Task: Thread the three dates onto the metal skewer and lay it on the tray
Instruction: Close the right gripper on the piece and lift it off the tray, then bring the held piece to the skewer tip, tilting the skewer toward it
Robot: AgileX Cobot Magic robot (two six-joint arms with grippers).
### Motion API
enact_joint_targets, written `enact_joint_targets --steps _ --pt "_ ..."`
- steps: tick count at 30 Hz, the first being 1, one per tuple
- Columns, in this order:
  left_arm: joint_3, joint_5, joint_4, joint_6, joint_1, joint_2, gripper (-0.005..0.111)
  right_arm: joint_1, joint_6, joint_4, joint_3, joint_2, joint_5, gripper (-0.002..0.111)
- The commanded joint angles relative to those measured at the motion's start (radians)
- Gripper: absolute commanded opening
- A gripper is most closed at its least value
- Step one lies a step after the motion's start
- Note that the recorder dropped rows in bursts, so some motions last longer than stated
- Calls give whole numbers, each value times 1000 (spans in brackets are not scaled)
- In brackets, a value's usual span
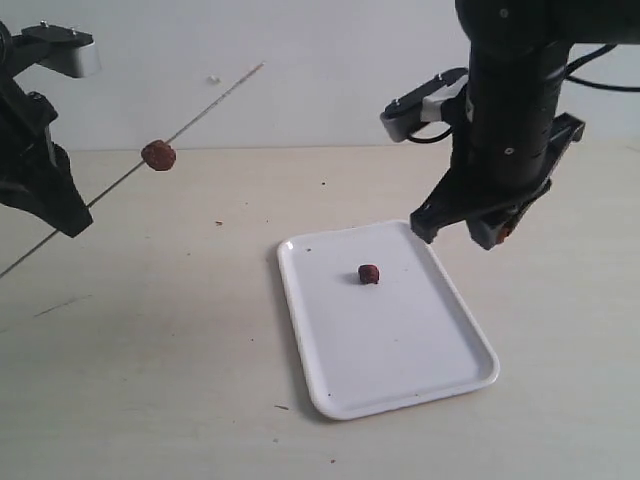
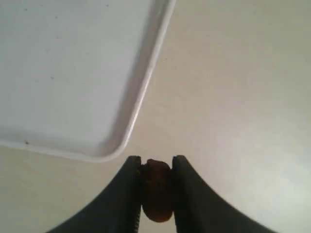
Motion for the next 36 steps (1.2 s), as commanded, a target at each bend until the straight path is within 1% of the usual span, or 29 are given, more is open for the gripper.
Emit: enact_joint_targets --steps 1,2,3,4,7,10,13,15,19,22,26,30,34,36 --pt "0 2 2 338 1 -8 0 0 -364 -19 -2 -80 11 22" --pt "2 2 3 382 1 -8 0 0 -451 -23 -2 -91 11 22" --pt "2 2 8 390 1 -8 0 0 -528 -23 -2 -99 11 22" --pt "2 2 13 393 1 -8 0 0 -597 -23 -2 -107 11 22" --pt "2 2 18 478 1 -8 0 0 -779 -24 -2 -117 11 22" --pt "13 2 23 537 8 -8 0 0 -898 -13 -2 -118 11 22" --pt "46 2 21 611 18 -8 0 0 -1035 48 -2 -118 11 22" --pt "81 2 12 620 25 -8 0 0 -1091 80 -2 -118 11 22" --pt "170 2 -11 620 25 -8 0 0 -1133 145 -2 -118 11 22" --pt "237 2 -60 668 25 -8 0 0 -1166 189 -2 -118 11 22" --pt "297 2 -137 726 23 -8 0 0 -1277 288 -2 -118 2 22" --pt "306 2 -161 743 23 -8 0 0 -1408 382 -2 -118 11 22" --pt "306 2 -204 741 23 -8 0 0 -1475 423 -2 -118 11 22" --pt "306 2 -208 741 23 -8 0 0 -1478 423 -2 -120 11 22"
